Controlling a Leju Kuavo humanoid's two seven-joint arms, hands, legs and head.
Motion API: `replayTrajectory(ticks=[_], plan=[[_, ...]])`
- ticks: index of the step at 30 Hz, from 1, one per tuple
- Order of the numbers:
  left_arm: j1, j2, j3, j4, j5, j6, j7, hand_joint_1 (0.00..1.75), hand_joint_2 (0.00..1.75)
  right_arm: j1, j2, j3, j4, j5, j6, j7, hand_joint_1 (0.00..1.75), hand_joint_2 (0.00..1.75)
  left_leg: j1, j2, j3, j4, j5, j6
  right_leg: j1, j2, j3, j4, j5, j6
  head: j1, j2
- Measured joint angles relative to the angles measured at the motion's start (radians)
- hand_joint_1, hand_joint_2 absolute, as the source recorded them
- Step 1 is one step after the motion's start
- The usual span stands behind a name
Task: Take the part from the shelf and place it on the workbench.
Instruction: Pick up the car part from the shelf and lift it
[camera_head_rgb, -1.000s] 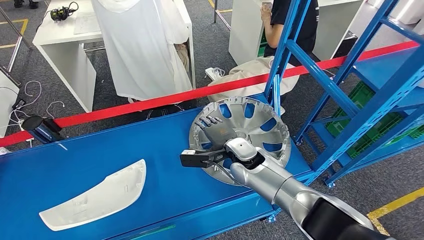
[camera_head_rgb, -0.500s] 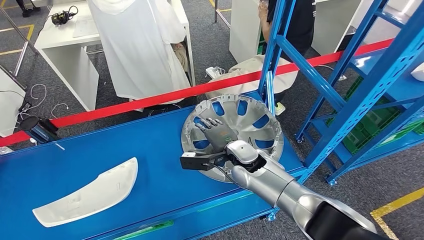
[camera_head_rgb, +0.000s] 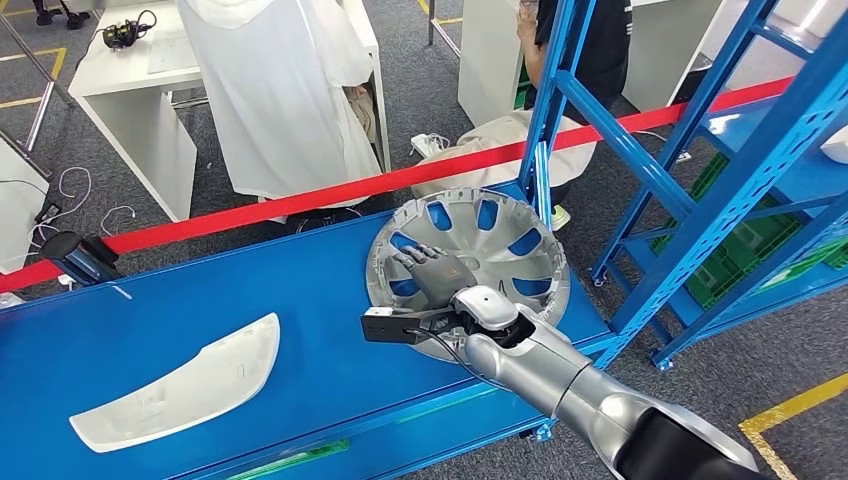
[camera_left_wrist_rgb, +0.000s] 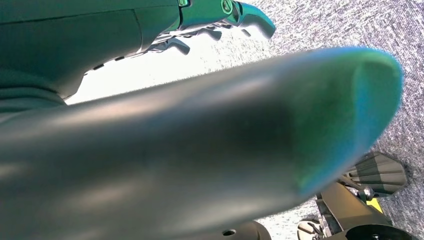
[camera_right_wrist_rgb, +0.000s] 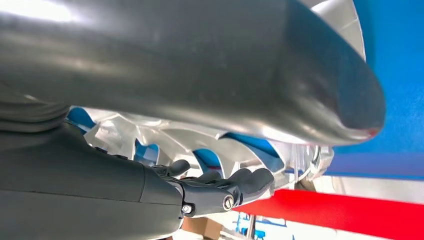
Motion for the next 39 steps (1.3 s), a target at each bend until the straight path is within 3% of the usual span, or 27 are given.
replayTrajectory(ticks=[16,20,35,39], plan=[[0.001,0.000,0.010,0.000,0.001,0.030,0.015,0.00,0.00,0.080,0.037,0.001,-0.012,-0.122,0.028,0.057,0.00,0.00,0.000,0.000,0.000,0.002,-0.001,0.001,0.000,0.000,0.000,0.000,0.001,0.001,0.000,0.000],[0.000,0.000,0.012,0.000,-0.005,0.033,0.021,0.00,0.00,0.084,0.045,0.000,-0.016,-0.162,0.050,0.077,0.00,1.75,0.000,0.001,0.003,0.002,-0.001,0.001,0.000,0.002,0.001,0.000,0.001,0.001,0.000,0.000],[-0.002,0.000,0.015,0.000,-0.011,0.047,0.027,0.00,0.00,0.102,0.058,-0.022,-0.030,-0.198,0.068,0.098,0.00,1.75,0.000,0.002,0.006,0.002,-0.001,0.002,0.000,0.002,0.005,-0.001,0.001,0.002,0.000,0.000],[-0.002,0.000,0.015,0.000,-0.011,0.048,0.027,0.00,0.00,0.105,0.061,-0.029,-0.031,-0.199,0.071,0.098,1.72,1.75,0.000,0.002,0.006,0.002,-0.001,0.002,0.000,0.002,0.005,-0.001,0.001,0.002,0.000,0.000]])
